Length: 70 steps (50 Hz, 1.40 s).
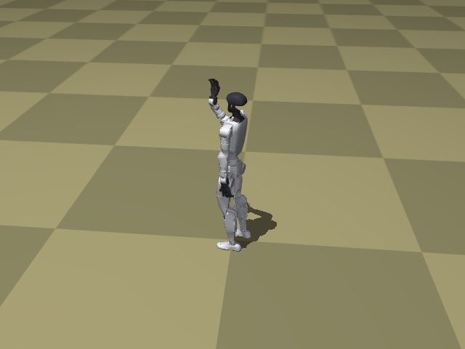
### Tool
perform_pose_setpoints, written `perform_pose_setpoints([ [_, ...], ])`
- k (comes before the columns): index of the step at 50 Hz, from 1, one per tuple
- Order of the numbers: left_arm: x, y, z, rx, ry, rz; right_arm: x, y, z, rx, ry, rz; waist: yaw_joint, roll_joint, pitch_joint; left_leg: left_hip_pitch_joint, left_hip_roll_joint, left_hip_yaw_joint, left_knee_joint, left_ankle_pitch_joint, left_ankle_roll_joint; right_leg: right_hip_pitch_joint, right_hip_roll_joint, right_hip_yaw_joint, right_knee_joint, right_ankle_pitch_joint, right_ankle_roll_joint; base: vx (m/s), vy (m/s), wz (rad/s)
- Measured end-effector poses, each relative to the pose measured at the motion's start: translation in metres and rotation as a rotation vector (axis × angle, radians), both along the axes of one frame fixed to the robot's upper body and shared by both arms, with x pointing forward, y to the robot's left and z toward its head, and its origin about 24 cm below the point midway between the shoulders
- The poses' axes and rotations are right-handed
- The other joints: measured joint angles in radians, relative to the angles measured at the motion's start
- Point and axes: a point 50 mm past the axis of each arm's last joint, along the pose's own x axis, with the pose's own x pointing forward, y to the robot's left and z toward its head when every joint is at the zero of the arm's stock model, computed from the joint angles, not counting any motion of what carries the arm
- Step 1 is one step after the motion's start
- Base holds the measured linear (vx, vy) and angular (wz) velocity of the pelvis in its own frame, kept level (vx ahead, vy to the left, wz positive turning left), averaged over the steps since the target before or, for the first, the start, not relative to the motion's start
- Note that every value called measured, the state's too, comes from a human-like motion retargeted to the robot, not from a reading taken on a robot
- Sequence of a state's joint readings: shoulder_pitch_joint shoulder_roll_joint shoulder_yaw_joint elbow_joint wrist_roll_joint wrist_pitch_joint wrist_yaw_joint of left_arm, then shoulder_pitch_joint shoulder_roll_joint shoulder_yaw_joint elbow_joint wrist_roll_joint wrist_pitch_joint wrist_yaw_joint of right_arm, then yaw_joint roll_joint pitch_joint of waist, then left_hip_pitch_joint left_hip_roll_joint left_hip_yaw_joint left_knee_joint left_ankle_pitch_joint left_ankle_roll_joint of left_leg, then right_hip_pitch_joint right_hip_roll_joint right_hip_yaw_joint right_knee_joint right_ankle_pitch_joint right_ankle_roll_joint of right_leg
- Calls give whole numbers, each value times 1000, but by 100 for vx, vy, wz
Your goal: Upper body actions
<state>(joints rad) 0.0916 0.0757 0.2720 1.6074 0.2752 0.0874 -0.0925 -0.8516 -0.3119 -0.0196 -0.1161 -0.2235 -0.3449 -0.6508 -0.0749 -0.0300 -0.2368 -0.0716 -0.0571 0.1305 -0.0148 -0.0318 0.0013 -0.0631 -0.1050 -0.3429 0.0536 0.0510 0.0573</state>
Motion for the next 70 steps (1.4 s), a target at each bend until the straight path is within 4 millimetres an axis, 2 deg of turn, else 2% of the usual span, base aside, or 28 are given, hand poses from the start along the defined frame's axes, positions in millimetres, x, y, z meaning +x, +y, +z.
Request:
perform_pose_setpoints([
  [7,2,5,0,11,-3,-30,0,-11,30,-2,-50,-79,19,-11,-2,-6,-1,-4,-1,3,2,-1,3,-2,-4,1,0,0,0,0],
  [12,1,5,0,8,0,-8,-4,-14,33,-13,-63,-95,8,-7,-10,-6,-7,-16,-8,4,11,-3,7,-11,-5,-1,1,0,0,0],
  [18,3,0,0,2,-6,19,-20,-12,18,-10,-103,-31,-8,4,-4,-4,-8,-22,-12,4,14,-6,10,-16,-3,-2,0,0,0,0],
  [25,5,-3,-1,-3,-17,25,-45,-8,-6,-150,-141,137,-25,16,14,-3,-4,-19,-11,6,12,-6,11,-12,-3,1,-1,0,0,0],
  [29,3,-4,-1,-7,-13,43,-42,-4,-21,-385,17,227,-41,21,17,-2,-5,-20,-12,5,11,-9,9,-14,-2,2,-1,0,0,0],
  [34,2,-6,0,-10,-9,55,-33,-2,-49,-656,246,304,-54,26,23,3,-3,-10,-14,3,12,-13,10,-6,-1,5,-3,0,0,0],
  [37,2,-5,-1,-10,-9,47,-29,-3,-73,-773,386,283,-54,28,27,6,-1,3,-16,2,13,-17,13,5,0,8,-4,-2,0,-22],
  [40,4,-5,-1,-11,-12,29,-25,-2,-107,-901,566,262,-51,28,33,7,2,15,-16,1,13,-20,16,16,1,10,-4,-2,-1,-21],
  [46,5,-3,-1,-13,-11,7,-21,-8,-208,-1150,1066,279,-40,29,34,9,3,31,-19,0,19,-23,23,32,0,12,-5,0,0,-3],
  [52,1,-8,-1,-19,-5,34,-39,-16,-326,-1349,1577,417,-53,37,39,19,5,28,-19,0,18,-14,24,30,1,11,-5,0,0,0],
  [54,1,-10,-1,-23,-6,47,-44,-16,-354,-1332,1686,447,-61,42,43,21,9,28,-16,-1,14,-12,23,29,2,12,-4,0,0,0],
  [56,3,-11,-1,-28,-11,51,-46,-14,-370,-1284,1735,432,-64,45,48,20,14,30,-12,-1,9,-11,22,33,3,13,-4,0,0,0],
  [58,5,-11,-1,-31,-17,44,-46,-11,-375,-1240,1733,398,-59,46,54,17,19,37,-7,0,4,-13,21,40,3,15,-4,-4,1,-18],
  [61,5,-11,-1,-28,-20,24,-42,-8,-368,-1206,1678,362,-47,44,55,10,24,47,-2,2,0,-12,20,51,1,17,-4,-1,0,-7],
  [66,4,-10,-1,-32,-18,15,-33,-4,-341,-1137,1526,315,-44,45,52,6,17,42,-5,2,5,-18,19,46,1,17,-4,0,0,0],
  [70,6,-12,-1,-31,-21,34,-29,6,-313,-900,1338,402,-43,45,56,8,12,35,-9,3,7,-16,16,36,0,16,-4,0,0,0],
])
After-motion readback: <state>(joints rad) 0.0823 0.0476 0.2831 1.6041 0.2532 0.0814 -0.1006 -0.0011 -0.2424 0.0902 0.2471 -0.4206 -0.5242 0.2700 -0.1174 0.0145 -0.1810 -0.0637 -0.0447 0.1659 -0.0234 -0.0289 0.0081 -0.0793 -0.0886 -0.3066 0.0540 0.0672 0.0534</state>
